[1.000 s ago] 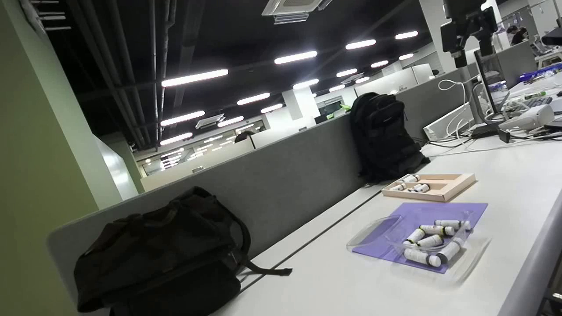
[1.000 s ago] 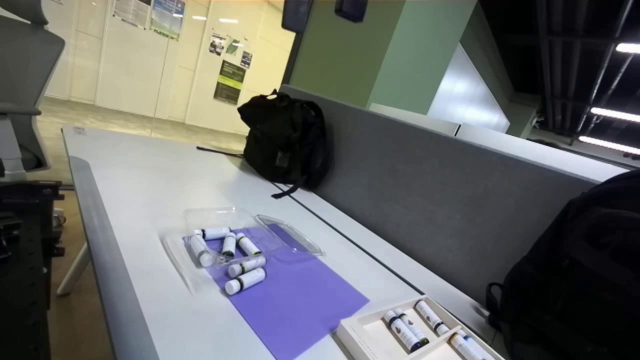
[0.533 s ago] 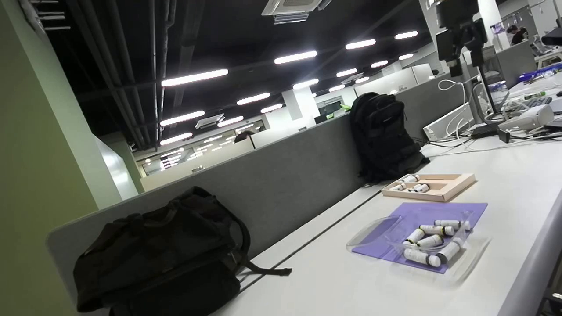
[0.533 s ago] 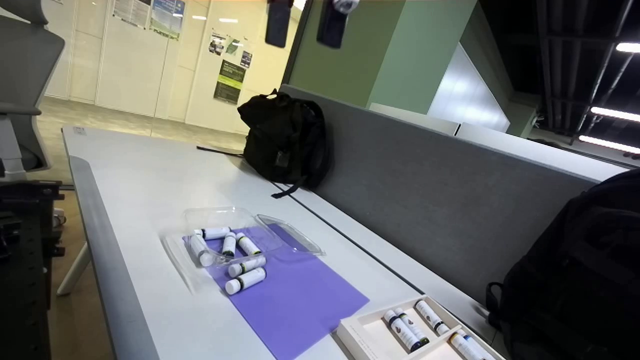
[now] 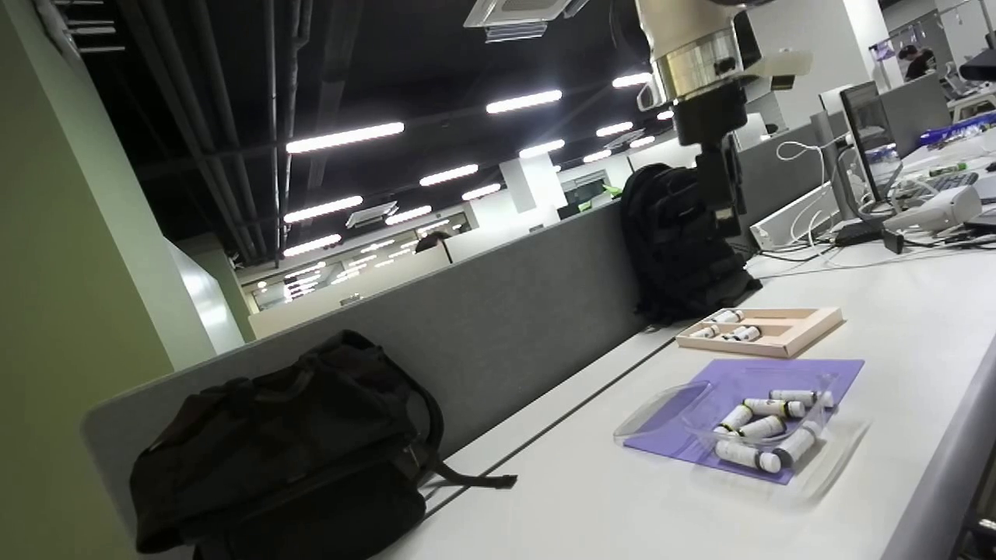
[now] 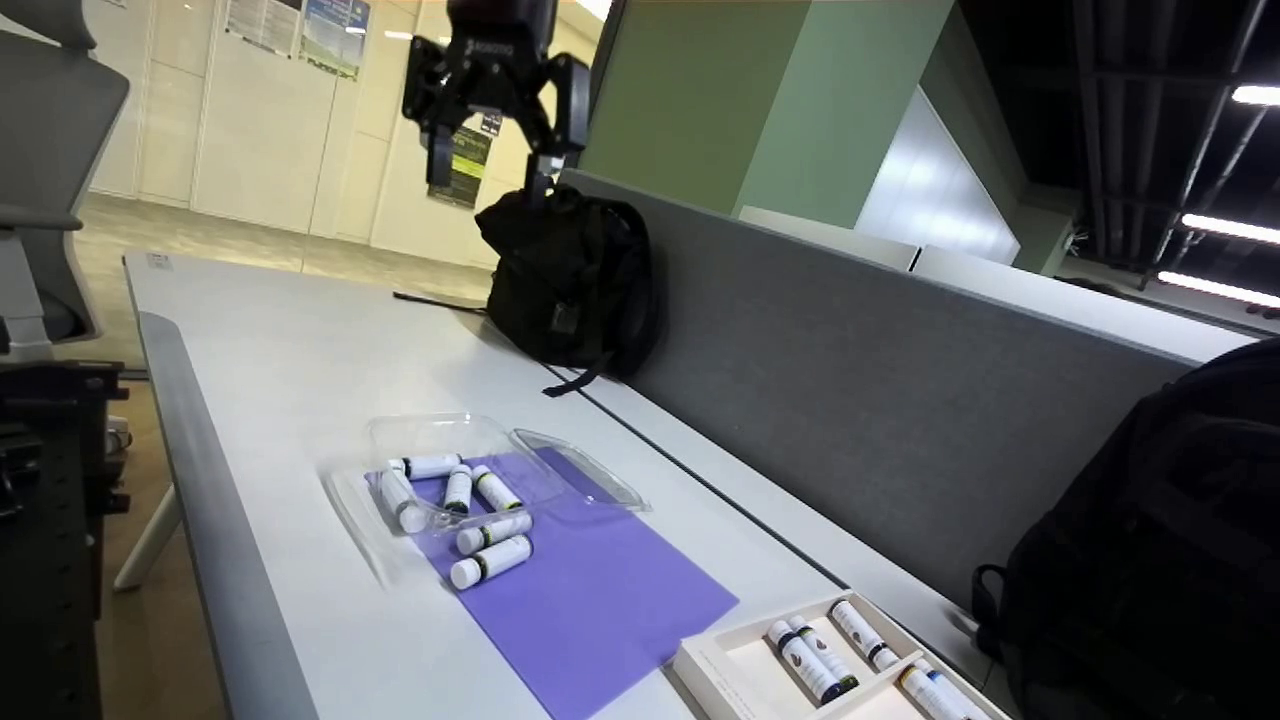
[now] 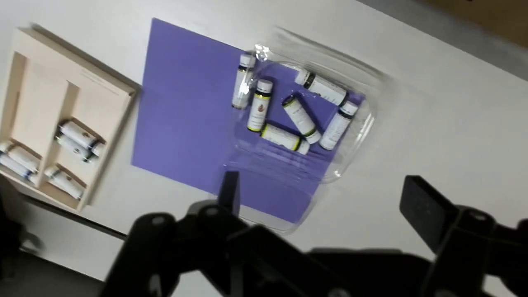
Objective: Pick up one small bottle from plastic container and place it on the table.
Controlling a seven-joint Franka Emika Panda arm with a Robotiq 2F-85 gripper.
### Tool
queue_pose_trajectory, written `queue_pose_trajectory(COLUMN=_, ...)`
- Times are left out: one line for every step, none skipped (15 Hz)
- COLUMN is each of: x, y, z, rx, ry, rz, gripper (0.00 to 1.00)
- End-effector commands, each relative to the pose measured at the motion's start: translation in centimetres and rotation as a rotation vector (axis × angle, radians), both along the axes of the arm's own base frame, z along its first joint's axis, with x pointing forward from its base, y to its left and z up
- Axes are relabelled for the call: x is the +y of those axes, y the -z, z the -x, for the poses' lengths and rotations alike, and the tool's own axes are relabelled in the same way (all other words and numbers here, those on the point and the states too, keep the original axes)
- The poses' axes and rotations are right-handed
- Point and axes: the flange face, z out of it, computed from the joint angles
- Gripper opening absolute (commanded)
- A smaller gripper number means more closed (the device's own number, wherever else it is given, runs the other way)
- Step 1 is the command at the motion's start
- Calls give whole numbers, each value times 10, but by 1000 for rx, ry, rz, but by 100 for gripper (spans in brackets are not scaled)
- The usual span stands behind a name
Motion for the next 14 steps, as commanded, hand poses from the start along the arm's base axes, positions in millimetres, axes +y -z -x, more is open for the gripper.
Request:
queue_pose_trajectory(x=66, y=60, z=-3, rx=19, ry=-209, rz=53, gripper=100)
queue_pose_trajectory(x=84, y=80, z=1, rx=29, ry=-273, rz=67, gripper=100)
queue_pose_trajectory(x=95, y=95, z=5, rx=39, ry=-336, rz=87, gripper=100)
queue_pose_trajectory(x=106, y=107, z=2, rx=68, ry=-400, rz=98, gripper=100)
queue_pose_trajectory(x=113, y=117, z=0, rx=92, ry=-460, rz=115, gripper=100)
queue_pose_trajectory(x=117, y=124, z=-4, rx=113, ry=-517, rz=141, gripper=100)
queue_pose_trajectory(x=118, y=128, z=-8, rx=129, ry=-572, rz=170, gripper=100)
queue_pose_trajectory(x=118, y=129, z=-17, rx=142, ry=-624, rz=202, gripper=100)
queue_pose_trajectory(x=118, y=128, z=-25, rx=154, ry=-677, rz=232, gripper=100)
queue_pose_trajectory(x=116, y=126, z=-37, rx=171, ry=-728, rz=260, gripper=100)
queue_pose_trajectory(x=113, y=124, z=-48, rx=192, ry=-776, rz=293, gripper=100)
queue_pose_trajectory(x=110, y=122, z=-58, rx=219, ry=-818, rz=328, gripper=100)
queue_pose_trajectory(x=112, y=127, z=-34, rx=185, ry=-756, rz=275, gripper=100)
queue_pose_trajectory(x=110, y=124, z=-44, rx=200, ry=-782, rz=294, gripper=100)
